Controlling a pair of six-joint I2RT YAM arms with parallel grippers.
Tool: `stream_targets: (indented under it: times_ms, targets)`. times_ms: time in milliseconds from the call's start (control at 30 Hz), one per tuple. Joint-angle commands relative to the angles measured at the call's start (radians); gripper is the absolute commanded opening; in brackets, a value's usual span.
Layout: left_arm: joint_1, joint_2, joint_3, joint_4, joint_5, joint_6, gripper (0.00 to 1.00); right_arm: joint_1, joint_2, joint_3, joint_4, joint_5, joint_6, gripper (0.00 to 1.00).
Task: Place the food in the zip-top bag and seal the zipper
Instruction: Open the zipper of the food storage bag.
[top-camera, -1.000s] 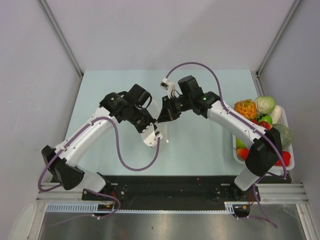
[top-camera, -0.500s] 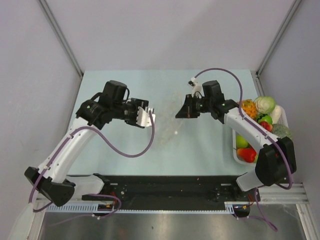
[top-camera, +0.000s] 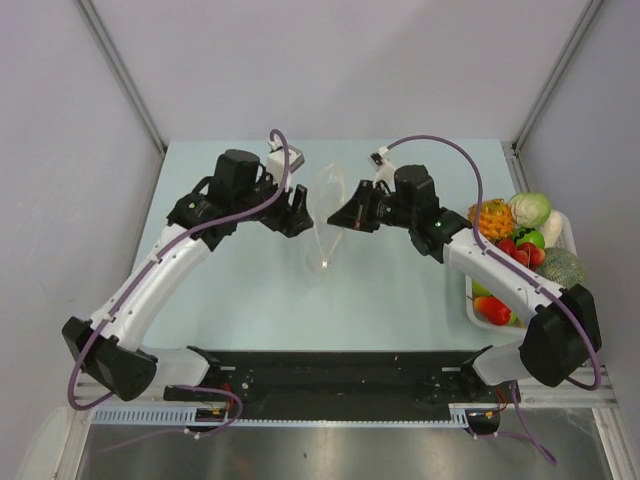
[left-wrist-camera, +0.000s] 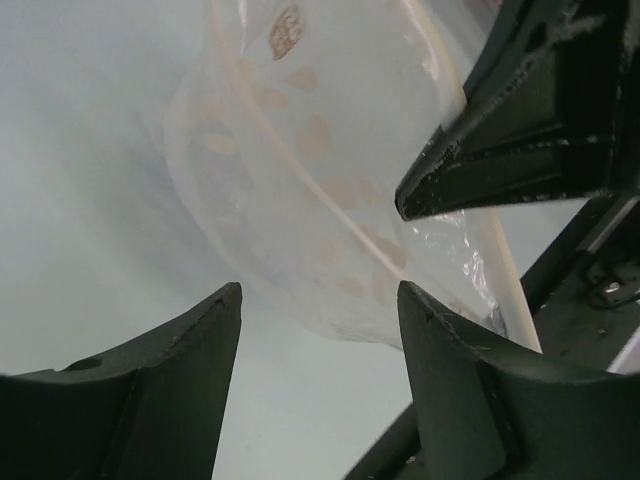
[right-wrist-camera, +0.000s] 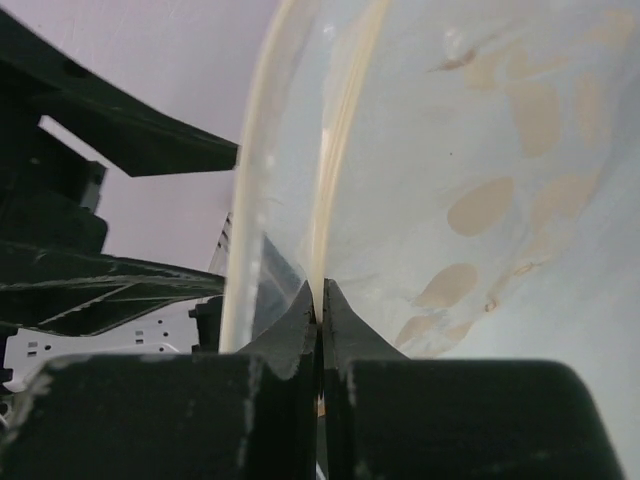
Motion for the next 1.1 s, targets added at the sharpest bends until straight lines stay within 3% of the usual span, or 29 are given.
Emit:
stream_targets:
  times_ms: [0, 133, 400, 500, 533, 633, 833, 933, 1067]
  targets:
    - [0.006, -0.024, -0.001, 0.102, -0.002, -0.287, 0.68, 0.027, -0.017, -0.004, 0.063, 0.046, 0.05, 0.0]
    - [0.006, -0.05, -0.06, 0.183, -0.015, -0.319, 0.68, 0.036, -0.02, -0.008, 0.101, 0.047, 0.05, 0.0]
    - [0.014, -0.002, -0.077, 0.166, -0.091, -0.399, 0.64, 0.059, -0.025, -0.011, 0.114, 0.026, 0.042, 0.0]
    - [0.014, -0.008, -0.084, 0.163, -0.108, -0.393, 0.51, 0.058, -0.029, -0.018, 0.112, 0.024, 0.035, 0.0]
    - [0.017, -0.017, -0.085, 0.158, -0.11, -0.383, 0.32, 0.056, -0.032, -0.023, 0.109, 0.023, 0.029, 0.0]
    - [0.02, -0.054, -0.084, 0.114, -0.131, -0.347, 0.0, 0.021, -0.041, -0.032, 0.086, 0.005, 0.003, 0.0]
    - [0.035, -0.116, -0.071, -0.053, -0.186, -0.266, 0.0, -0.051, -0.028, -0.072, -0.043, 0.009, -0.18, 0.03]
    - [0.034, -0.093, -0.058, -0.119, -0.138, -0.243, 0.0, -0.06, 0.004, -0.072, -0.052, -0.014, -0.214, 0.13]
    - [0.035, -0.044, -0.042, -0.139, -0.094, -0.254, 0.0, -0.062, 0.05, -0.051, -0.093, -0.025, -0.295, 0.14]
